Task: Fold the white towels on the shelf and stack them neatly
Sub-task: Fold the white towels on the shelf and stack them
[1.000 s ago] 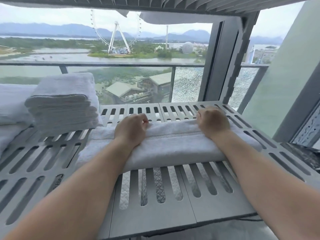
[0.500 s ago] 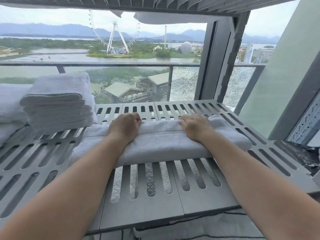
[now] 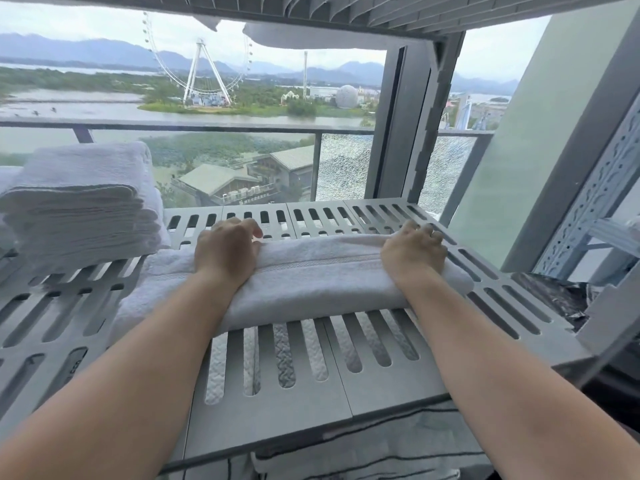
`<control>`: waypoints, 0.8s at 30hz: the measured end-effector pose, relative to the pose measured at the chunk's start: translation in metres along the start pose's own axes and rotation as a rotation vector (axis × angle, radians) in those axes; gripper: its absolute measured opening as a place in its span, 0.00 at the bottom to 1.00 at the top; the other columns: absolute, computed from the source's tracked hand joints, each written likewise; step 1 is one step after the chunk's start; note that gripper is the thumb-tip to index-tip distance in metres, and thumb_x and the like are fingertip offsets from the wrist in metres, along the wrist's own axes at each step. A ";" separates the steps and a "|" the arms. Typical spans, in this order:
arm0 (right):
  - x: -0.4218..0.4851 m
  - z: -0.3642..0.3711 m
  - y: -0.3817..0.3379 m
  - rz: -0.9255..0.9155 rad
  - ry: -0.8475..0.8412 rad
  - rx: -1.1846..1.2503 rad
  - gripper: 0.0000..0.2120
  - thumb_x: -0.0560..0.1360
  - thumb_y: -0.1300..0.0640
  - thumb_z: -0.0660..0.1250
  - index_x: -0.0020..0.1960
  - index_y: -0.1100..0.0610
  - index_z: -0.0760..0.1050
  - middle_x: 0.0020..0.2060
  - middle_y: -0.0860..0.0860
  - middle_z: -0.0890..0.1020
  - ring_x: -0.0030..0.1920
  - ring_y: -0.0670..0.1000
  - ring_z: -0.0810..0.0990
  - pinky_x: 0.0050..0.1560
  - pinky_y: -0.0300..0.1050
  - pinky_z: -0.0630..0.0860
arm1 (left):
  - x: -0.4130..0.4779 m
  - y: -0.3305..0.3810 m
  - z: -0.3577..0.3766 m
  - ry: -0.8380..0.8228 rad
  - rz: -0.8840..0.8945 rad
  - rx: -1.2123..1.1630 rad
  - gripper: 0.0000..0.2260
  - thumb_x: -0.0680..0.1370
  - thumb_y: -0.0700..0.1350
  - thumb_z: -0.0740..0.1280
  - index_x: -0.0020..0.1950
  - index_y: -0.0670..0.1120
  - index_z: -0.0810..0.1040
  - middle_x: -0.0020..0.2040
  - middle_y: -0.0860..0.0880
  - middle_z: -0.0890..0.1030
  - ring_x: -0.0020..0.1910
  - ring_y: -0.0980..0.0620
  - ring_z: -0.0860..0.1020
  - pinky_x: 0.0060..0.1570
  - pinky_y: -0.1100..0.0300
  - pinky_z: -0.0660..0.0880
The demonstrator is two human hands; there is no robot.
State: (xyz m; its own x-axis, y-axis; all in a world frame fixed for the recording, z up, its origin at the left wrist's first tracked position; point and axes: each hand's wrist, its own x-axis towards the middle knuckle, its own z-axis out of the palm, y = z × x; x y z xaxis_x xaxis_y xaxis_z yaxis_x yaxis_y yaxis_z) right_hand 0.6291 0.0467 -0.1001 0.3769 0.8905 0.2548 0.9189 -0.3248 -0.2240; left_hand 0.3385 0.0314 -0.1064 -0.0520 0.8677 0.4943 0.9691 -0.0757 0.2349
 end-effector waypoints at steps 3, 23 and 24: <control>0.007 0.000 0.018 0.045 0.054 0.046 0.22 0.79 0.52 0.59 0.69 0.62 0.67 0.65 0.63 0.73 0.64 0.63 0.71 0.62 0.58 0.70 | 0.001 0.000 0.000 0.008 0.015 0.019 0.09 0.77 0.45 0.68 0.57 0.51 0.81 0.54 0.47 0.82 0.56 0.42 0.78 0.58 0.47 0.71; 0.038 -0.012 0.084 0.007 -0.048 0.351 0.11 0.77 0.52 0.66 0.44 0.60 0.79 0.41 0.54 0.82 0.38 0.53 0.77 0.37 0.44 0.69 | -0.007 0.198 0.032 -0.380 0.429 -0.105 0.19 0.81 0.60 0.57 0.69 0.55 0.73 0.72 0.49 0.72 0.69 0.46 0.71 0.69 0.45 0.67; 0.040 -0.011 0.085 0.003 -0.082 0.326 0.14 0.78 0.49 0.65 0.48 0.61 0.78 0.44 0.55 0.81 0.41 0.55 0.77 0.41 0.45 0.69 | -0.008 0.200 0.038 -0.450 0.446 -0.068 0.24 0.80 0.64 0.53 0.73 0.56 0.68 0.76 0.49 0.67 0.74 0.46 0.65 0.73 0.43 0.61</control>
State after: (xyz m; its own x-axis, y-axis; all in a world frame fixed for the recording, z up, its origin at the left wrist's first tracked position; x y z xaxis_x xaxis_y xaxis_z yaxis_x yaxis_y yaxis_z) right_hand 0.7241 0.0516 -0.0989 0.3570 0.9166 0.1801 0.8269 -0.2203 -0.5174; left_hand 0.5424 0.0277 -0.0953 0.4739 0.8658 0.1607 0.8558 -0.4958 0.1474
